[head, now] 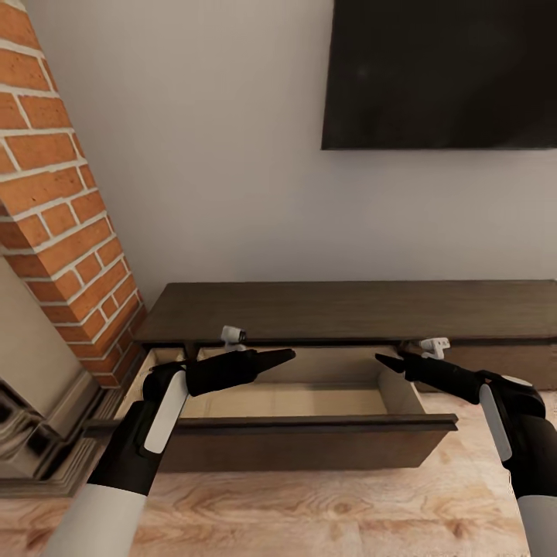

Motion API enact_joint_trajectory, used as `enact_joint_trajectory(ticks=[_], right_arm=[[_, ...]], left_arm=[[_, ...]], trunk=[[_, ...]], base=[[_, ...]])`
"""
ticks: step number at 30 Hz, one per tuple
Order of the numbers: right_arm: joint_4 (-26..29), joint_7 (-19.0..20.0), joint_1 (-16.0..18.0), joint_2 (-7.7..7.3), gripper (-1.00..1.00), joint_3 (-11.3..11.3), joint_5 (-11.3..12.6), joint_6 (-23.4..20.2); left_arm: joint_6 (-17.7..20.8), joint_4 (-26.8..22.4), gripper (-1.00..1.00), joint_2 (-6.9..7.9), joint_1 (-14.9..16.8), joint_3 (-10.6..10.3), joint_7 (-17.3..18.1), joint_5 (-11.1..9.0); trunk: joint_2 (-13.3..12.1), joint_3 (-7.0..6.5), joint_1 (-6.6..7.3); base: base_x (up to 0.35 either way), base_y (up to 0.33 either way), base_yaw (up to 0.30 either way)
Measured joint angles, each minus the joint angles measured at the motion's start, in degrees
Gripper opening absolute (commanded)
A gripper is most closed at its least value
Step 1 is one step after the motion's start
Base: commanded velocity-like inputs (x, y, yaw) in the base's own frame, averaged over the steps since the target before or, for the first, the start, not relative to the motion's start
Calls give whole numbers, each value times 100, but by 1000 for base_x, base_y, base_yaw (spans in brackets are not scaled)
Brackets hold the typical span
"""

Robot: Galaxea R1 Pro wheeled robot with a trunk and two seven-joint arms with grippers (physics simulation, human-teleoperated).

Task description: Place each of the two pumpkins and all three candles from the living room inside a cabinet in the living room (use any cabinet), then make sure every cabinet is closed, and position the cauldron so it is next to a table in the living room.

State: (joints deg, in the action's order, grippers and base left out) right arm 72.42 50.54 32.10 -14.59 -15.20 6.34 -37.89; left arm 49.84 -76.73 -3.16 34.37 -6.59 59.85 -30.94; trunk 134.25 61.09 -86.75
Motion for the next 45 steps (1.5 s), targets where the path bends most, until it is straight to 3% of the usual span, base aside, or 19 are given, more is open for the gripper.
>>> enact_joint_trajectory(ticks=[24, 45], right_arm=[[-9, 0, -19, 1, 100, 0, 1, 0], [-18, 0, -20, 0, 100, 0, 9, 0]], left_arm=[[0, 4, 100, -9, 0, 0, 0, -8], [0, 0, 100, -9, -2, 0, 0, -9]], trunk=[[0, -174, 0], [0, -326, 0]], base=[[0, 5, -213], [0, 178, -213]])
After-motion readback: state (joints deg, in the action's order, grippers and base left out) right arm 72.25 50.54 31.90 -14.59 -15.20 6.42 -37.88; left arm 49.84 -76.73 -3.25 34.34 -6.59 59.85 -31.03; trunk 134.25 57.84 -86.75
